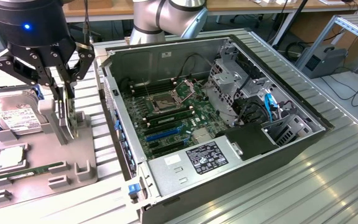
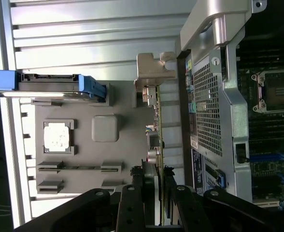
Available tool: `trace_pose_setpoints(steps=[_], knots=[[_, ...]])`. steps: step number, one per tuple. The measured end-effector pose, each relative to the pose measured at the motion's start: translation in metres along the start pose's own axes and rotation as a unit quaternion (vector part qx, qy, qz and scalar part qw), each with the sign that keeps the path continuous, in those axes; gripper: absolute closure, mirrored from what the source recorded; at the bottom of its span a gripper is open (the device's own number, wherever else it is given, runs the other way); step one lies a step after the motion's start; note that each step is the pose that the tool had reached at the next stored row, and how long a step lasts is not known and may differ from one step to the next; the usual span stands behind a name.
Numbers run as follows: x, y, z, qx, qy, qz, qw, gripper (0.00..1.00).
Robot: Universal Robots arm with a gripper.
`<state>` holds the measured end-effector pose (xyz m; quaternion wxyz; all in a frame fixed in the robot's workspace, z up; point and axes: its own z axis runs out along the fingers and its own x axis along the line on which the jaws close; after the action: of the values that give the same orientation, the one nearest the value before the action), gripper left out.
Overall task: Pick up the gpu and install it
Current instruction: 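Pick up the gpu and move the gpu toward the slot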
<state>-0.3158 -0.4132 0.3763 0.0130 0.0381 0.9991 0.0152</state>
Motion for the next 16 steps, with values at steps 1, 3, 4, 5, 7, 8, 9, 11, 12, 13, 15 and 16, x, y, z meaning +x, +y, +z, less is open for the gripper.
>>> trace_pose_setpoints(steps=[1,3,4,5,7,8,9,11,12,13,15,16], knots=[[0.000,0.0000,-0.0005,0.0000,0.0000,0.000,1.0000,0.73],[0.000,0.0001,-0.0015,0.0000,0.0000,0.000,1.0000,0.73],[0.000,0.0001,-0.0021,0.0000,0.0000,0.000,1.0000,0.73],[0.000,0.0001,-0.0032,0.0000,0.0000,0.000,1.0000,0.73],[0.000,0.0002,-0.0050,0.0000,0.0000,0.000,1.0000,0.73],[0.000,0.0002,-0.0057,0.0000,0.0001,0.000,1.0000,0.73],[0.000,0.0002,-0.0066,0.0000,0.0001,0.000,1.0000,0.73],[0.000,0.0003,-0.0078,0.0000,0.0001,0.000,1.0000,0.73],[-0.001,0.0003,-0.0087,0.0000,0.0001,0.000,1.0000,0.73],[-0.001,0.0003,-0.0096,0.0000,0.0000,0.000,1.0000,0.73],[-0.001,0.0004,-0.0119,0.0000,0.0001,0.000,1.0000,0.73],[-0.001,0.0004,-0.0127,0.0000,0.0001,0.000,1.0000,0.73]])
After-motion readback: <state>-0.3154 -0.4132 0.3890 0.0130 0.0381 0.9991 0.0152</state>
